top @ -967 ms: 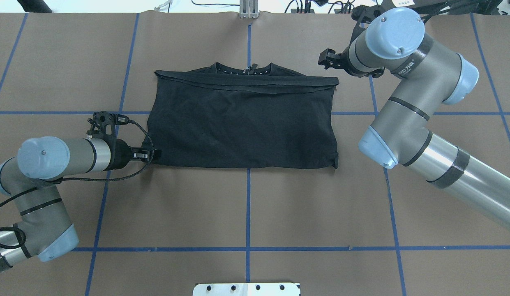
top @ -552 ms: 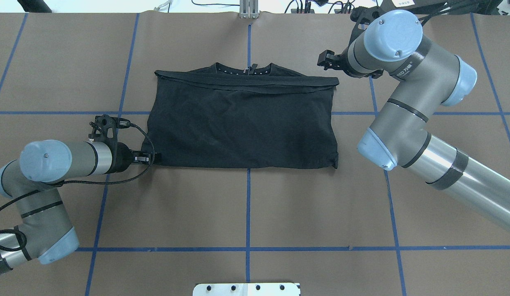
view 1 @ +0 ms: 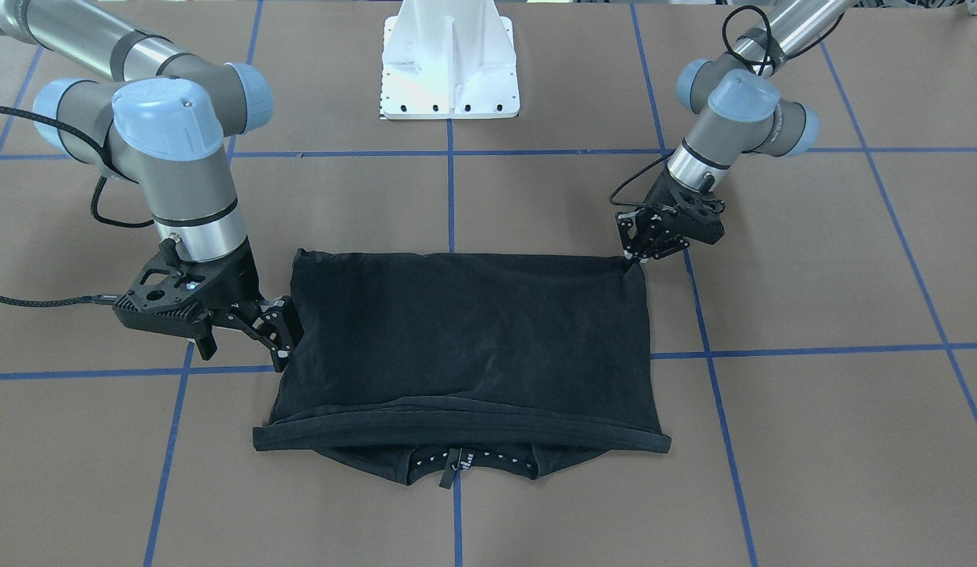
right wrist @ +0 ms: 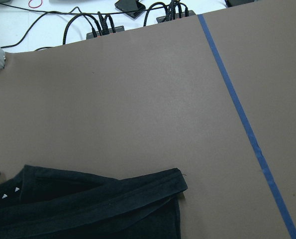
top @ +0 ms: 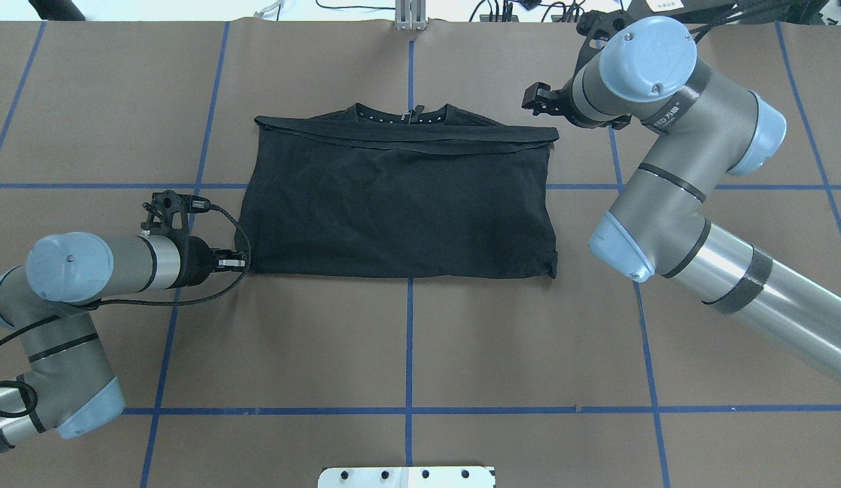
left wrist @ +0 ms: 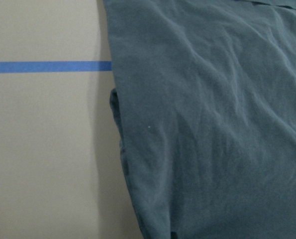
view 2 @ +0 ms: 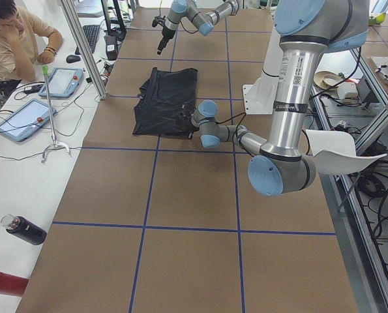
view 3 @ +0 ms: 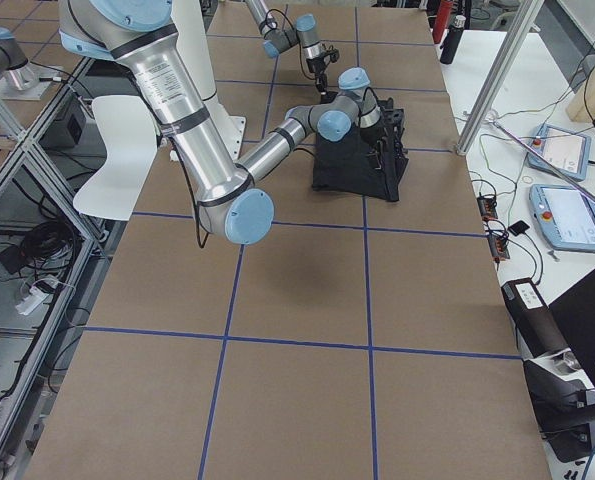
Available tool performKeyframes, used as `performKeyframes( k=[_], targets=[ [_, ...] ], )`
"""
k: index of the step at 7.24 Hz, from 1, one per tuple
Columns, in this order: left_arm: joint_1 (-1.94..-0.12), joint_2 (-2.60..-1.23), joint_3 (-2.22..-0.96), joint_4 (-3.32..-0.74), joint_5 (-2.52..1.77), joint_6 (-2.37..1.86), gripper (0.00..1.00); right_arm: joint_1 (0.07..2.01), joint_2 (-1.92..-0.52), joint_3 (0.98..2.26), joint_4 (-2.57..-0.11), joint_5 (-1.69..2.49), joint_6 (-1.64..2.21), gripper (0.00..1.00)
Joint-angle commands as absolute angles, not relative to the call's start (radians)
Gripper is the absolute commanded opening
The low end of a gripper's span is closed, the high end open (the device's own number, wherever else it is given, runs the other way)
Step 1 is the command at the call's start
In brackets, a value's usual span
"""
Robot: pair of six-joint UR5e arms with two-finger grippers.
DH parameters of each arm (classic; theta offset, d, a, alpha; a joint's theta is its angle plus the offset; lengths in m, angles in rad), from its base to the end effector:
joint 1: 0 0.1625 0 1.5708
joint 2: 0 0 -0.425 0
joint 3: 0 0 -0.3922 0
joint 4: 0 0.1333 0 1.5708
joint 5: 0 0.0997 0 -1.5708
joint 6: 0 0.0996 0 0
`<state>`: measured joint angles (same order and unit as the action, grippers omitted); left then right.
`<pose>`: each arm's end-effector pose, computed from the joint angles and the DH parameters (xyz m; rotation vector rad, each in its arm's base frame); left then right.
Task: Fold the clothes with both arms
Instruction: 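Grasp the shirt's side edge with the left gripper and pull it farther away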
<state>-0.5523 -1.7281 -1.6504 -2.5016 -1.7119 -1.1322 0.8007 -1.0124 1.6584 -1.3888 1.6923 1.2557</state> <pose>0.4292 -0.4046 0.4372 0.4444 1.0844 -0.0180 -0.3854 -0.5715 0.2803 0.3432 -0.7678 0.4066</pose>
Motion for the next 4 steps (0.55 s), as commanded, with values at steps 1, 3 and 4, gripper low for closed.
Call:
performKeyframes(
  k=[1,3,4],
  targets=[
    [-0.584,-1.715,-1.654,-2.493,-1.71,-1.099,0.0,0.795,-1.012,1.663,-1.388,1.695,1.256,1.0],
    [-0.728,-1.777,-1.538,-2.487,-1.712,-0.929,0.0,0.773,-1.012,1.683,-1.388,1.694,1.264,1.0],
    [-0.811,-1.904,-1.384,-2.487,-1.712,-0.864,0.0,0.77,-1.012,1.684,-1.387,1.694,1.269,1.0]
  ],
)
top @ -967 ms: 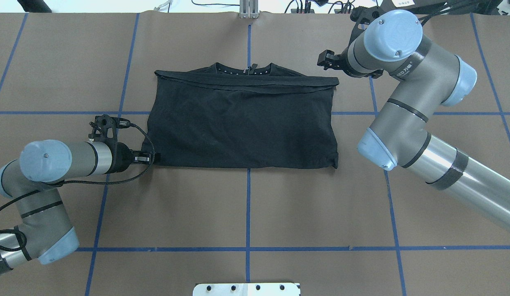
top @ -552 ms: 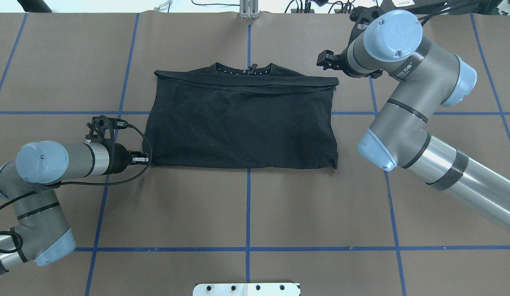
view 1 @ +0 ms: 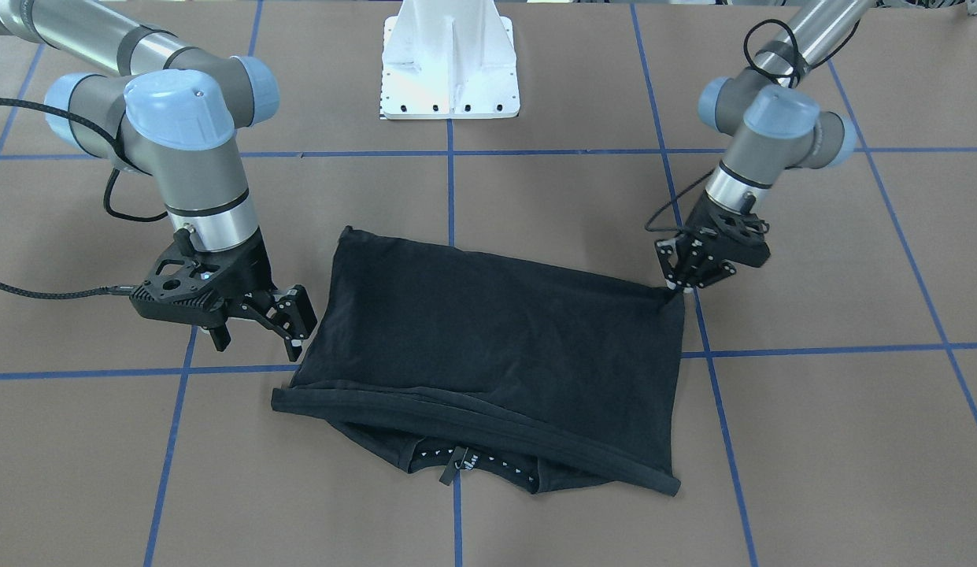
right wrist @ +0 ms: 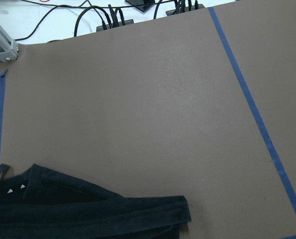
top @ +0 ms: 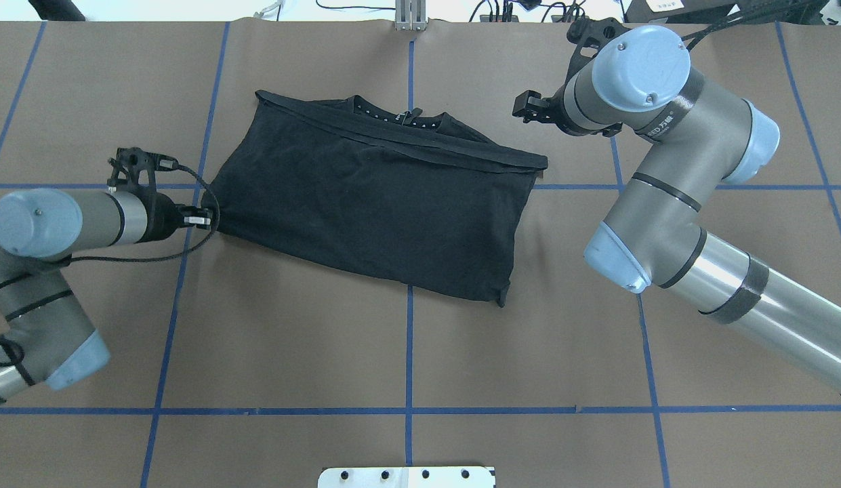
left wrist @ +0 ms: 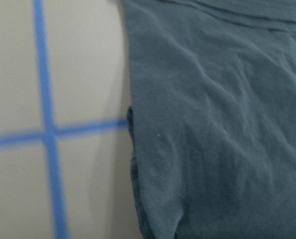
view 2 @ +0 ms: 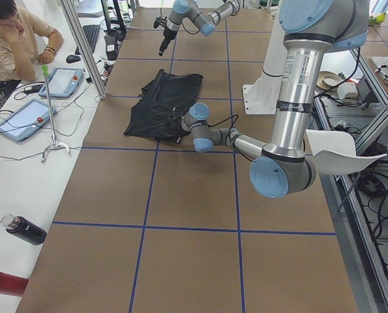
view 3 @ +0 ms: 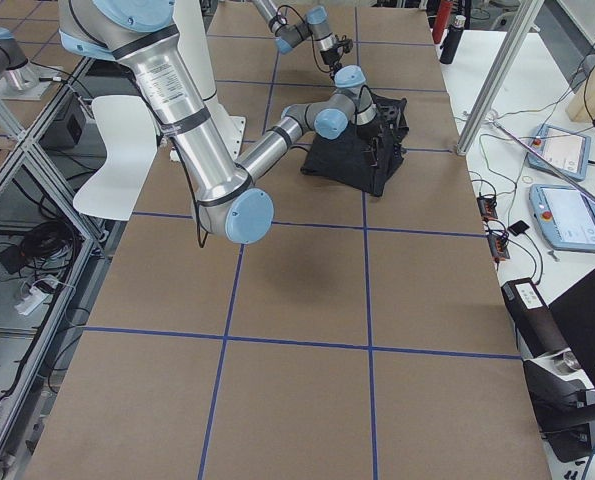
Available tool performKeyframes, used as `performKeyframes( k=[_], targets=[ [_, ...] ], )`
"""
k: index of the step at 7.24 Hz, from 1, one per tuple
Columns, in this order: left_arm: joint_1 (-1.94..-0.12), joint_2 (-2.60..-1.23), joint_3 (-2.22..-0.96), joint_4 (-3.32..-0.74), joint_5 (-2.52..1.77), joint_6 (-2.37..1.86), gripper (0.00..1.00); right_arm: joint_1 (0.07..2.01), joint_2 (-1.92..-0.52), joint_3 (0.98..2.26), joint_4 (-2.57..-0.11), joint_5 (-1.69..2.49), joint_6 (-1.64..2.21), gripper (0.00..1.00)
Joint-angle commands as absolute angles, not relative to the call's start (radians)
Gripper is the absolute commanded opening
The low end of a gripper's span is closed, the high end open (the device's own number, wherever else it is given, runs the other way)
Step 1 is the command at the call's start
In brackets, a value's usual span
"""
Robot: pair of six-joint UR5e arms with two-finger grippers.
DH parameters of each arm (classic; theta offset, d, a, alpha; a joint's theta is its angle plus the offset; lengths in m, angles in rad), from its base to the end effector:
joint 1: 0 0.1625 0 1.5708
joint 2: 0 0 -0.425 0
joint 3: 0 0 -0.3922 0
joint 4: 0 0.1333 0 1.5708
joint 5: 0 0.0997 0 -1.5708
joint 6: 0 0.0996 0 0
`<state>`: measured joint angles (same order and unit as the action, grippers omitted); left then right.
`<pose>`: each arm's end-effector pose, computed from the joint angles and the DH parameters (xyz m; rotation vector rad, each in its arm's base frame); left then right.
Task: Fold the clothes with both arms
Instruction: 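Grasp the shirt's side edge with the left gripper and pull it farther away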
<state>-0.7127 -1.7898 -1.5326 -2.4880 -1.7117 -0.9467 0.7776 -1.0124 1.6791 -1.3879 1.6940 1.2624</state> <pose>0.3845 -0.4900 0.4630 0.5799 0.9383 -0.0021 -0.3950 -0.5587 0.2708 0.3416 -0.7915 0.3877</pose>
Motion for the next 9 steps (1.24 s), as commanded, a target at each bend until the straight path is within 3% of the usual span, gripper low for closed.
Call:
performKeyframes(
  k=[1,3,5,6,9],
  targets=[
    [-0.883,-2.04,-1.214,-2.49,-1.712,-0.788,0.0,0.767,-1.011,1.684,-1.387,1.694,1.27,1.0],
    [-0.948,-2.262,-0.948,-2.488,-1.665,-0.708,0.0,0.756,-1.012,1.704,-1.388,1.692,1.272,1.0],
    [-0.951,-2.361,-0.823,-2.491,-1.638,-0.658,0.0,0.746,-1.012,1.709,-1.388,1.69,1.272,1.0],
    [-0.96,-2.353,-0.822,-2.5,-1.637,-0.614,0.99,0.739,-1.011,1.709,-1.388,1.689,1.272,1.0],
    [-1.119,-2.31,-0.854,-2.522,-1.861,-0.436,1.0,0.692,-0.939,1.636,-1.388,1.655,1.327,1.0]
  ],
)
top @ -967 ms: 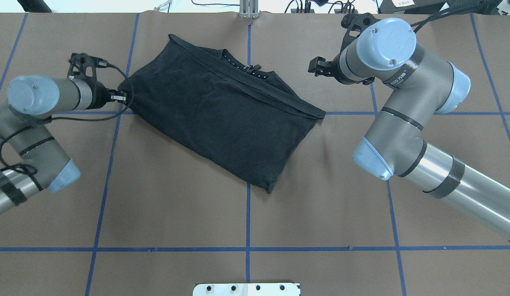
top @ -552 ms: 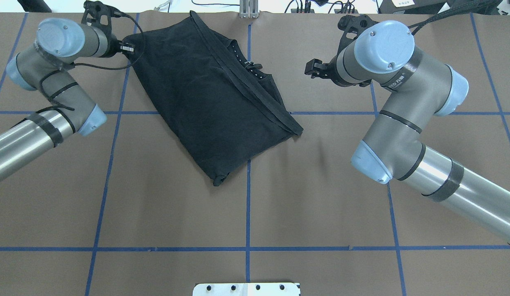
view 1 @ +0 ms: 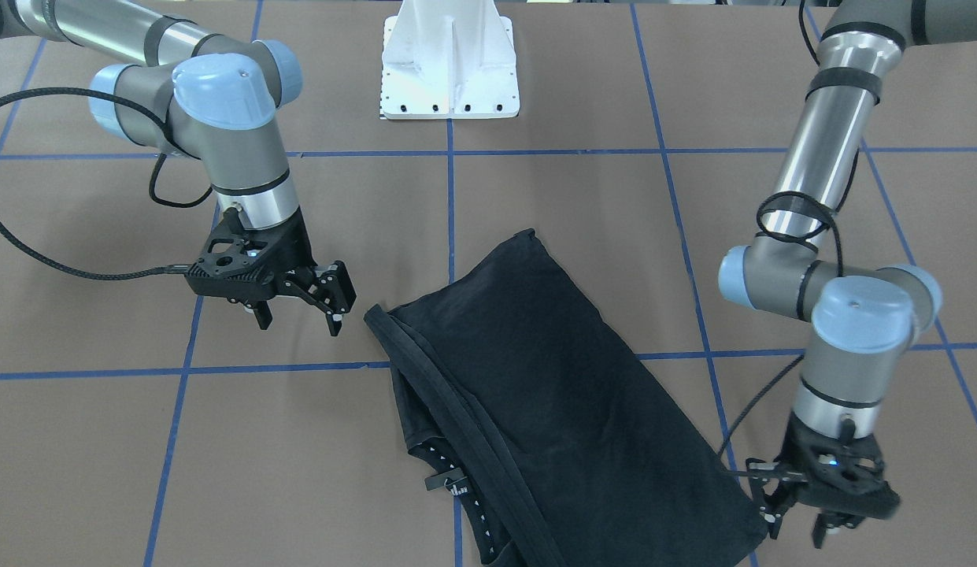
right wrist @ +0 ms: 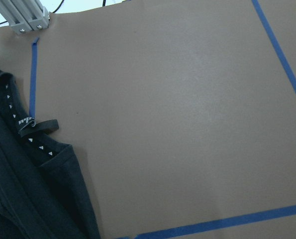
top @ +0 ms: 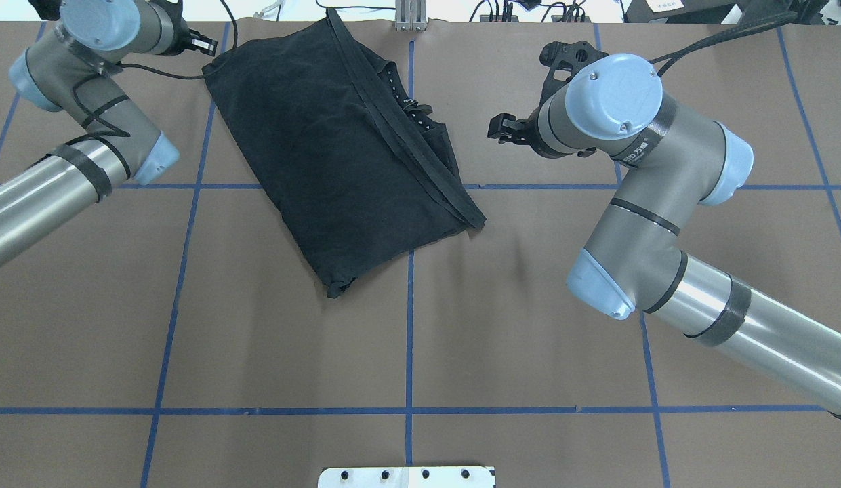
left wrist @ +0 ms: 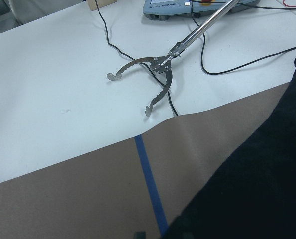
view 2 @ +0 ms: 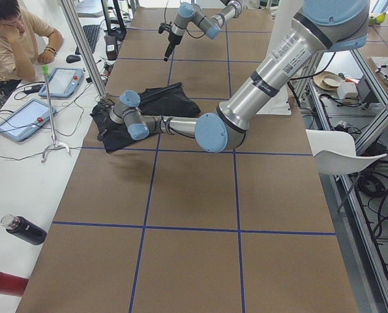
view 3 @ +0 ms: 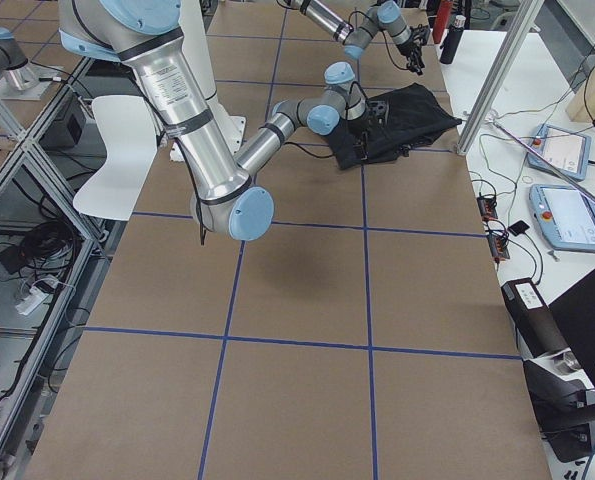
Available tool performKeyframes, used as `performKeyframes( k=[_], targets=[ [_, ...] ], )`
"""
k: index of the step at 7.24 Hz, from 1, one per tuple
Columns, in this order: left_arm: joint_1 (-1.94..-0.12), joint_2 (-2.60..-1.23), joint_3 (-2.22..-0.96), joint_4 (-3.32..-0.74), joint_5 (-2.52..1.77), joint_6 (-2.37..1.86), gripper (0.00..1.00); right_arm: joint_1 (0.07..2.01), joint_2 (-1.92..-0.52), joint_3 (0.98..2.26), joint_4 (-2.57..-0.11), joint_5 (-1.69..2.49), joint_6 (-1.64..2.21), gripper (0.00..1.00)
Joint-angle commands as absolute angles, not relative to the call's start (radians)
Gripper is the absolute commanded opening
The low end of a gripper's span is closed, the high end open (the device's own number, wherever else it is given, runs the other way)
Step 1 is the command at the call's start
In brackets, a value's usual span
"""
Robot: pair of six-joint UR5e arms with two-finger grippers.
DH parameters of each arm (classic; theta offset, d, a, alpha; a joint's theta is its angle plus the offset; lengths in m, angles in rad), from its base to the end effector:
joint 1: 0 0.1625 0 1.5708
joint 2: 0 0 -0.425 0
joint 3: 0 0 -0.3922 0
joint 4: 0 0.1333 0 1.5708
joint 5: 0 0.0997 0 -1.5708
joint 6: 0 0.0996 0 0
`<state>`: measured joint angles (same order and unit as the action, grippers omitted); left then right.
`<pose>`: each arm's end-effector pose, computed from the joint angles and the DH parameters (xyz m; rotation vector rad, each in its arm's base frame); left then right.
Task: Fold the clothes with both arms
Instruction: 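Move the right gripper to the shirt's collar corner and grasp it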
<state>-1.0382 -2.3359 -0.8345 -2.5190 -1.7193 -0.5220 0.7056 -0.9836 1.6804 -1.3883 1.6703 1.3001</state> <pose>0.3162 -0.7699 0.4302 0.7741 0.6087 0.0823 -0.4347 -0.5324 0.2510 0.3318 -0.8244 0.3624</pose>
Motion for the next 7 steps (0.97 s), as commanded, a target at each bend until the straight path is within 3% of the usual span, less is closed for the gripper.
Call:
performKeyframes(
  k=[1,2,5,7],
  targets=[
    [-1.124,-2.219,-0.973,-2.519,-1.885,-0.434,1.0,0.684,-0.857,1.533,-1.376,1.645,1.353,1.0],
    [-1.124,-2.174,-1.059,-2.51,-1.887,-0.449,1.0,0.675,-0.786,1.402,-1.285,1.608,1.379,1.0],
    [-1.114,-2.143,-1.092,-2.523,-1.891,-0.52,1.0,0.64,-0.709,1.179,-1.112,1.566,1.384,0.96],
    [-1.098,-2.135,-1.089,-2.525,-1.89,-0.535,1.0,0.611,-0.709,1.151,-1.112,1.545,1.384,0.77]
  ],
)
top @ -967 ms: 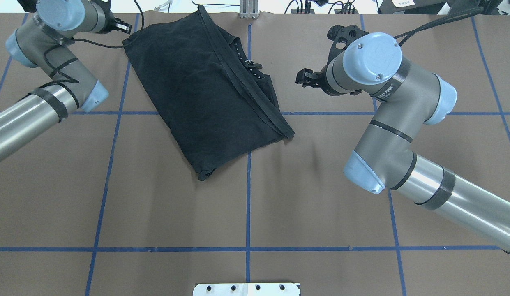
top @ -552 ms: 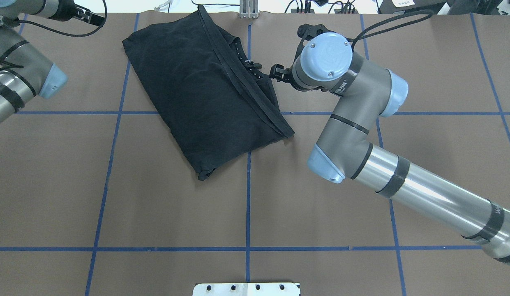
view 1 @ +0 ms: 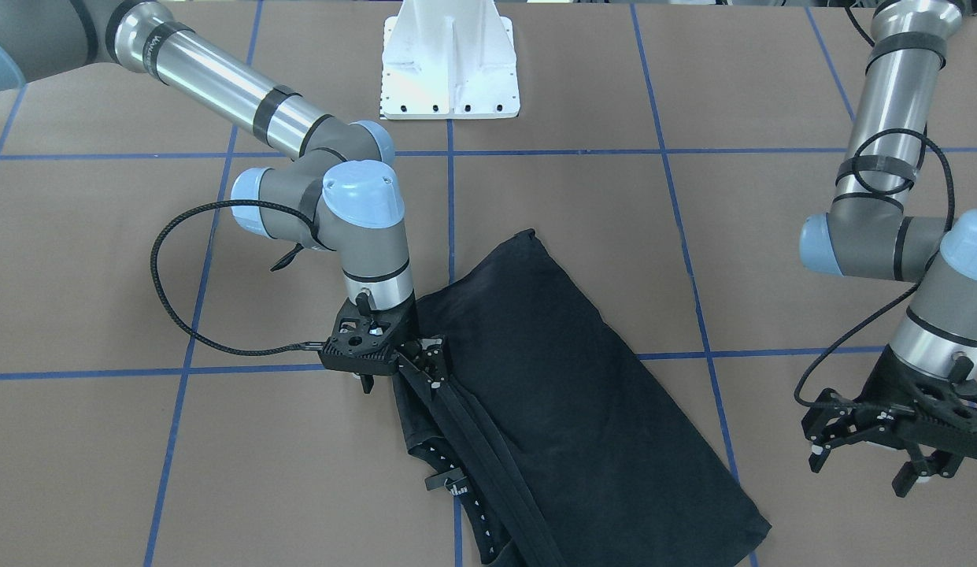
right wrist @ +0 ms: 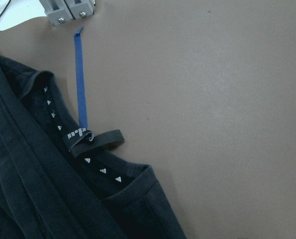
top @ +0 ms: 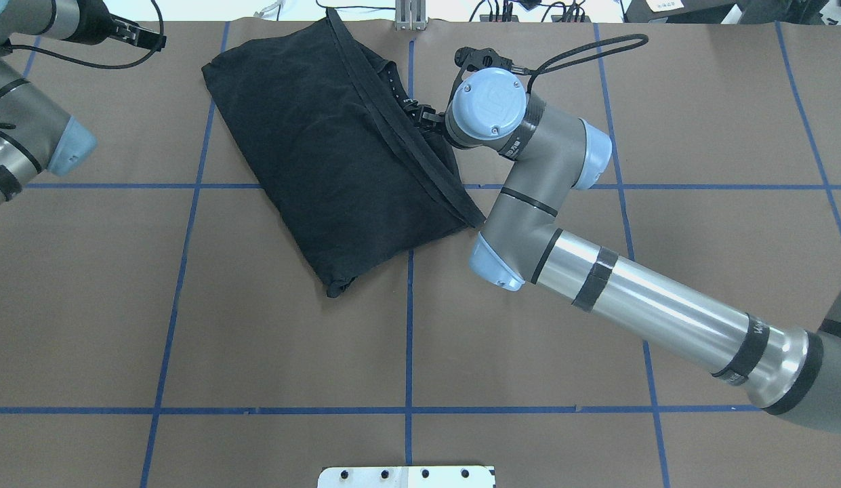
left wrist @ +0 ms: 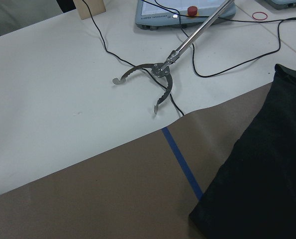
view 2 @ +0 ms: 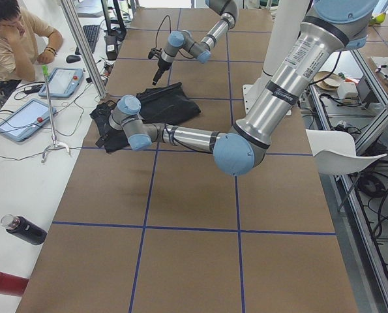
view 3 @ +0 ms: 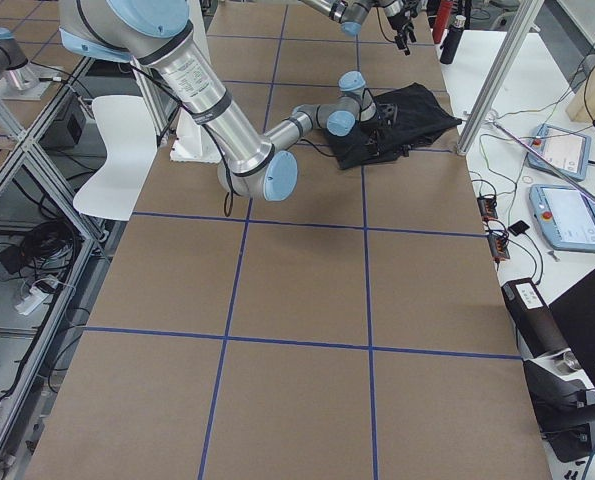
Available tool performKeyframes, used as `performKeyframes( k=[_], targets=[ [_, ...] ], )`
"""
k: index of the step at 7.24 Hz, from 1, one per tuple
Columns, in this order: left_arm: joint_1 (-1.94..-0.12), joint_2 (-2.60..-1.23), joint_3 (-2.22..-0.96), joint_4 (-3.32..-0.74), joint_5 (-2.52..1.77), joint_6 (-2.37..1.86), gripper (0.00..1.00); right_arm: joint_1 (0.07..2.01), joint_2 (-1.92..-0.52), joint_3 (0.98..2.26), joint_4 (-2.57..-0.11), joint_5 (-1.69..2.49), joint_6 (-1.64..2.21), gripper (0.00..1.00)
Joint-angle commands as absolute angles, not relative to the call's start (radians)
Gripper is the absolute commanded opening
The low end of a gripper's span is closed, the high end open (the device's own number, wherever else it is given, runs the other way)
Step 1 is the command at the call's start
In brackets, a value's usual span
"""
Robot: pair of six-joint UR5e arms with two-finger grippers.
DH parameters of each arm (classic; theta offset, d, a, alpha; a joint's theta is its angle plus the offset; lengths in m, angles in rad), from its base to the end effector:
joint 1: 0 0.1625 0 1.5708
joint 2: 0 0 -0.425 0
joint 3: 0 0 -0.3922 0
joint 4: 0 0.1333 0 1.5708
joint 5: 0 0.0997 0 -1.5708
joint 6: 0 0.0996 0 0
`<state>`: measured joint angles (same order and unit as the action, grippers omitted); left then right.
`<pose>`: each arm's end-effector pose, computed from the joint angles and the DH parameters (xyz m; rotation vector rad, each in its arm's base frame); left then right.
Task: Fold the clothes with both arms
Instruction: 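Move the right gripper to the shirt's collar corner and grasp it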
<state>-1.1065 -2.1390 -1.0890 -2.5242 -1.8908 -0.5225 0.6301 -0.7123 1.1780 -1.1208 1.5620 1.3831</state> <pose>0.2453 -0.7176 0.4488 0.7695 0.7435 0.1138 -0.5769 -0.5868 0.2458 0.3745 -0.8435 0.4149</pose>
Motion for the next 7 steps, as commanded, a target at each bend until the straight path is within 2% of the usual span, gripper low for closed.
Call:
performKeyframes(
  k=[1,2,5,6,7],
  targets=[
    [-1.094,-2.135,-1.091,-2.525,-1.89,-0.552,1.0,0.6,-0.71,1.144,-1.111,1.542,1.384,0.74],
    [-1.091,-2.134,-1.089,-2.526,-1.89,-0.555,1.0,0.586,-0.712,1.141,-1.111,1.53,1.384,0.7],
    [-1.089,-2.128,-1.089,-2.526,-1.89,-0.557,1.0,0.574,-0.716,1.12,-1.115,1.523,1.371,0.69],
    [-1.089,-2.128,-1.089,-2.526,-1.89,-0.557,1.0,0.574,-0.716,1.115,-1.117,1.522,1.371,0.61],
    [-1.089,-2.128,-1.088,-2.526,-1.89,-0.557,1.0,0.574,-0.713,1.117,-1.117,1.522,1.371,0.28]
  ],
)
